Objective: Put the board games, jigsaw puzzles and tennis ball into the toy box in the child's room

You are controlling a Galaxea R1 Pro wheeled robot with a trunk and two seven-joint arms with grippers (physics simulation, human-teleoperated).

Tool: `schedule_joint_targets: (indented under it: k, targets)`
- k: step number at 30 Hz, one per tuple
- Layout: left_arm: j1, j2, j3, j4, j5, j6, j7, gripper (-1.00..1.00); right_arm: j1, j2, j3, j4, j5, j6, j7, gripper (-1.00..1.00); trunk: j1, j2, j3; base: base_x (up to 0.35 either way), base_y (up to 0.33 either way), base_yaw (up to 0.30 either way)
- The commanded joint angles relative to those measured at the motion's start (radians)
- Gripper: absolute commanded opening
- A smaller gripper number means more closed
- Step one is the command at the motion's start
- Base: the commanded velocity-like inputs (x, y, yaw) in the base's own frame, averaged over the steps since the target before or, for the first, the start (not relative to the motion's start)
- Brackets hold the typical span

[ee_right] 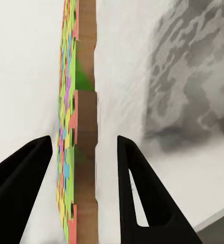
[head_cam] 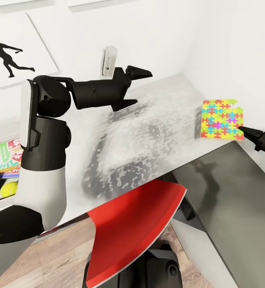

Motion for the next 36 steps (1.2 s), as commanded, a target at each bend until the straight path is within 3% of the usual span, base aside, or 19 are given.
schedule_joint_targets:
  k: [1,31,36]
  targets:
    - [-0.001,-0.001,0.001,0.0,0.009,0.002,0.01,1.0,-0.004,0.0,-0.001,0.001,0.003,0.004,0.003,-1.0,0.001,-0.002,-0.001,0.0,0.0,0.0]
    - [0.0,-0.001,0.001,0.0,0.009,0.001,0.01,1.0,-0.003,0.0,-0.001,0.001,0.003,0.004,0.003,-1.0,0.001,-0.002,-0.001,0.0,0.0,0.0]
    - [0.009,0.013,0.001,0.001,0.032,0.006,0.007,1.0,-0.025,-0.018,-0.019,-0.024,-0.011,0.031,0.004,-1.0,0.001,-0.002,-0.001,0.0,0.0,0.0]
